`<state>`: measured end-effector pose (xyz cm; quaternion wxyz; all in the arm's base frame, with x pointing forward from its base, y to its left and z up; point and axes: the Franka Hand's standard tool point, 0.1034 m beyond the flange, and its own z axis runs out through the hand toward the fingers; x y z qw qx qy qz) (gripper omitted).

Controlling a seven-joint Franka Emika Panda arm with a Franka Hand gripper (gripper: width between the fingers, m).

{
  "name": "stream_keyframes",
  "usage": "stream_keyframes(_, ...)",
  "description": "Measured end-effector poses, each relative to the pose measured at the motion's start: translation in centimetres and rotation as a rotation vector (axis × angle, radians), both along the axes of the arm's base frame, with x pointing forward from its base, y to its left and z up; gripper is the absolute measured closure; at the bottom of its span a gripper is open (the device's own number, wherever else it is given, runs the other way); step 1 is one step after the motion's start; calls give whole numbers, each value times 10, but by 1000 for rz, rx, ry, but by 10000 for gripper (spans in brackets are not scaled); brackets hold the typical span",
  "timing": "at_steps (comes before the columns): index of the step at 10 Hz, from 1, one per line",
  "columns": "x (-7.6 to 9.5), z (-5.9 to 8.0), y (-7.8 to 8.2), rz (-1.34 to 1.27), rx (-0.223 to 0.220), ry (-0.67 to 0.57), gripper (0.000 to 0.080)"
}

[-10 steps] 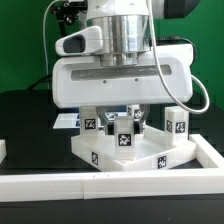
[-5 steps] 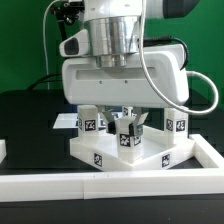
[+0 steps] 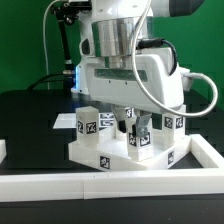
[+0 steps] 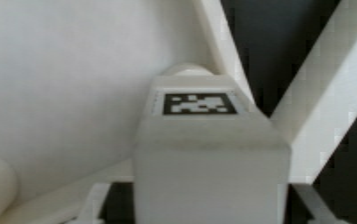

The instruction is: Assemble square table

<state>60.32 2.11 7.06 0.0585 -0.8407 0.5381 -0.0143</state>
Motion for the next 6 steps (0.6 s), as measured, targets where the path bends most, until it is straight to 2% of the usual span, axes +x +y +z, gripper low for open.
stream_keyframes(2, 0, 0, 1, -16, 6, 0, 508)
stream_keyframes(3, 0, 0, 2, -14, 6, 0, 286)
stream_keyframes(4, 0, 0, 4, 40, 3, -3, 286)
stream_keyframes(5, -1, 0, 6, 67, 3, -5, 179)
stream_keyframes(6, -1, 0, 8, 180, -5, -15, 159)
